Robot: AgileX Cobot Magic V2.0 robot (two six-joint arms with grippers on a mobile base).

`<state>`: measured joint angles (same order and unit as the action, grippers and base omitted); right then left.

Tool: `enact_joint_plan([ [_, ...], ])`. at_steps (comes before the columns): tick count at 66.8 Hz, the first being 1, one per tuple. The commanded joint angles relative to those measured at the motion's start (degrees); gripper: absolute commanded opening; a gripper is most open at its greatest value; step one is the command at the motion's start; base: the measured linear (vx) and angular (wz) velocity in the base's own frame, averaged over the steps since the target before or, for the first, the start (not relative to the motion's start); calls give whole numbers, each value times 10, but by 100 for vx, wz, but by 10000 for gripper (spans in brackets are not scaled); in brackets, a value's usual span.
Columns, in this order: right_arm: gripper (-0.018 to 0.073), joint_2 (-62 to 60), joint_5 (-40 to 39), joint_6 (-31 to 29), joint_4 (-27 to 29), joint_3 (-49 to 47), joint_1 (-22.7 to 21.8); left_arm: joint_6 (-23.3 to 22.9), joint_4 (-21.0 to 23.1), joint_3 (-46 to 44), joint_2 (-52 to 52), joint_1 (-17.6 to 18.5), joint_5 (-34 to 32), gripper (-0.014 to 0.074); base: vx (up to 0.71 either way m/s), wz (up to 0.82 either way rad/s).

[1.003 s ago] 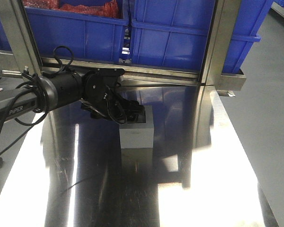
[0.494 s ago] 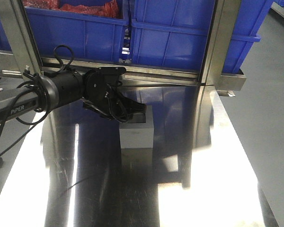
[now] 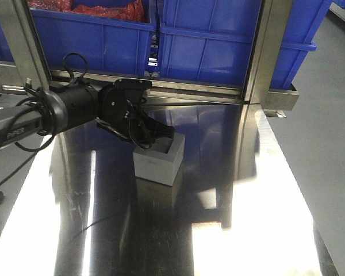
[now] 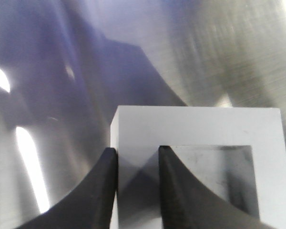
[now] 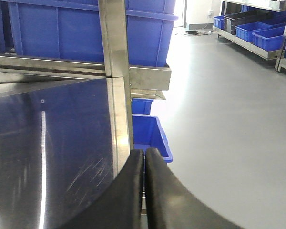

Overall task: Sort gray base to blue bin
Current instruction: 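Close the left gripper on the base wall and lift it up, then hold the gray base raised in the left gripper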

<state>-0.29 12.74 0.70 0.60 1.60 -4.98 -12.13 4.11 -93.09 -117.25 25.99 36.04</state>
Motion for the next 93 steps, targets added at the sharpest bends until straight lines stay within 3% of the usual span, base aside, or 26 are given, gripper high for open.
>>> enact_joint_plan([
  [1,-5,11,-41,-7,-2,1,-2,0,-21,-18,80,10,-44,-6,0,0],
  [12,-5,11,-41,-7,-2,1,-2,-3,-66,12,154,26,-91,-3,0,0],
  [33,-5,11,-41,-7,-2,1,-2,-4,-65,230,353,36,-272,3,0,0],
  [66,-5,11,-41,-7,-2,1,-2,-4,-65,542,669,36,-444,3,0,0],
  [80,-5,11,-41,-7,-2,1,-2,-9,-49,652,780,36,-564,3,0,0],
  [93,-5,11,-41,-7,-2,1,-2,-8,-50,695,831,36,-579,3,0,0],
])
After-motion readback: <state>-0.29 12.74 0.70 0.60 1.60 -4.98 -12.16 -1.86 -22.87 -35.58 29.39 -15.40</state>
